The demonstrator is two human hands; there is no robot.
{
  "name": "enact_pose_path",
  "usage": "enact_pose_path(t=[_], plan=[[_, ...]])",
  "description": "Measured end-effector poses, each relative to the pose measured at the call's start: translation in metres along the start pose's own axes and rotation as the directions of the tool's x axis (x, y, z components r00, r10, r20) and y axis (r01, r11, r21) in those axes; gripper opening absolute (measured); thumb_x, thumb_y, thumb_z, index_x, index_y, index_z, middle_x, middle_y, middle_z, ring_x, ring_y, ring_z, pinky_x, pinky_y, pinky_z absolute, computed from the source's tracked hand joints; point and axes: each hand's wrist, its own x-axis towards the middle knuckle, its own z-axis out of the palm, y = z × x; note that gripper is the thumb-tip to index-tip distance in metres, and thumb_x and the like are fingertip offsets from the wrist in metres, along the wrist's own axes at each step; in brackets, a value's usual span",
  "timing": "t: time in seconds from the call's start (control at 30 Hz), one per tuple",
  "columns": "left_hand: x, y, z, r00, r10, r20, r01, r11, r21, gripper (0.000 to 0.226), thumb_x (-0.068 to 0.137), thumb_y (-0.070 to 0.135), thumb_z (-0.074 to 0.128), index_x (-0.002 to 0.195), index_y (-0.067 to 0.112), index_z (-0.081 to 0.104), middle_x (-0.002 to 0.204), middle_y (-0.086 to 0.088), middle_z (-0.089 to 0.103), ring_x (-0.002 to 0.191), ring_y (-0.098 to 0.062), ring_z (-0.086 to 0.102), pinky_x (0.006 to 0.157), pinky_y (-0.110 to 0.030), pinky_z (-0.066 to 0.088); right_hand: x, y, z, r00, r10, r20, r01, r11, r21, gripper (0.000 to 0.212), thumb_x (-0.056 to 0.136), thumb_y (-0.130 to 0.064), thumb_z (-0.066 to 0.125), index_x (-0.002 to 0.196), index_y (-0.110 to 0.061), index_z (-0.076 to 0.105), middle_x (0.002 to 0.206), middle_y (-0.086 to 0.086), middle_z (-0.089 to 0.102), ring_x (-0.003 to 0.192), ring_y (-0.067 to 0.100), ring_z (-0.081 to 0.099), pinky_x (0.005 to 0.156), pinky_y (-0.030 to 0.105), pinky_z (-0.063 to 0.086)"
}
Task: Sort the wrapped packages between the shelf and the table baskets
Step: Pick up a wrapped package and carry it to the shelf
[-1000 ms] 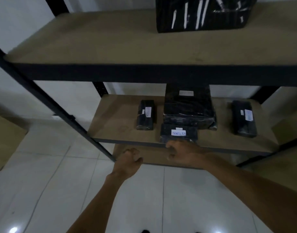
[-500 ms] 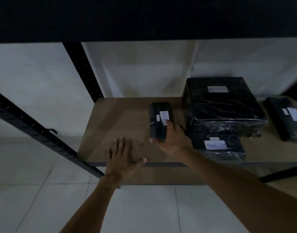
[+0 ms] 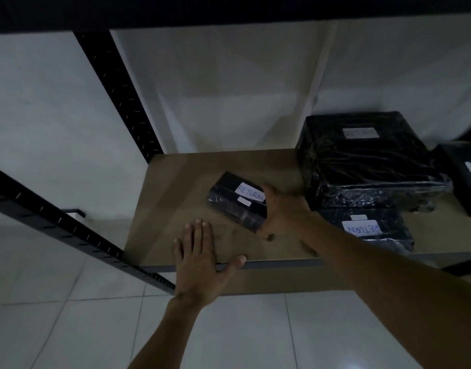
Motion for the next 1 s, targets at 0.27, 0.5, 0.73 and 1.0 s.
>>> enact_pose_path(t=[0.27, 0.5, 0.73, 1.0], plan=[[-0.002, 0.001, 0.0, 1.0, -0.003, -0.025, 0.003, 1.0, -0.014, 0.121, 0.067, 0.093, 0.009, 0.154, 0.009, -0.001, 0.162, -0.009, -0.004, 0.149, -0.023, -0.01, 0.12, -0.048, -0.004, 0.008, 0.01, -0.005, 0.99, -0.116, 0.077, 0.119, 0.992, -0.039, 0.121, 0.062, -0.028, 0.084, 0.152, -0.019, 0.003, 0.15, 0.005, 0.031, 0.13, 0.024, 0.039, 0.102, 0.034, 0.038], [-0.002, 0.0, 0.0, 1.0, 0.008, -0.022, -0.008, 1.0, -0.004, 0.119, 0.067, 0.093, 0.005, 0.153, 0.011, -0.004, 0.162, -0.008, -0.008, 0.148, -0.022, -0.013, 0.12, -0.047, -0.006, 0.005, 0.012, 0.003, 0.989, -0.148, -0.003, 0.147, 0.986, -0.075, 0.119, 0.063, -0.031, 0.083, 0.152, -0.021, 0.004, 0.152, 0.003, 0.026, 0.134, 0.025, 0.032, 0.108, 0.034, 0.029], [-0.002, -0.002, 0.003, 0.999, 0.012, -0.041, -0.012, 1.0, -0.002, 0.118, 0.069, 0.092, 0.01, 0.154, 0.01, 0.002, 0.162, -0.009, -0.001, 0.149, -0.025, -0.006, 0.118, -0.046, -0.006, -0.007, 0.008, 0.012, 0.973, -0.182, -0.14, 0.152, 0.967, -0.204, 0.118, 0.065, -0.041, 0.081, 0.151, -0.019, 0.003, 0.146, 0.008, 0.029, 0.131, 0.028, 0.032, 0.111, 0.041, 0.029], [-0.033, 0.003, -0.03, 0.948, 0.025, 0.316, -0.056, 0.994, 0.089, 0.106, 0.081, 0.077, 0.034, 0.152, 0.014, -0.014, 0.16, -0.008, -0.02, 0.147, -0.028, -0.019, 0.118, -0.049, -0.002, -0.089, 0.013, 0.0, 0.978, -0.152, -0.142, 0.141, 0.986, -0.084, 0.117, 0.059, -0.045, 0.082, 0.148, -0.02, 0.01, 0.138, 0.005, 0.035, 0.126, 0.025, 0.036, 0.106, 0.041, 0.035]])
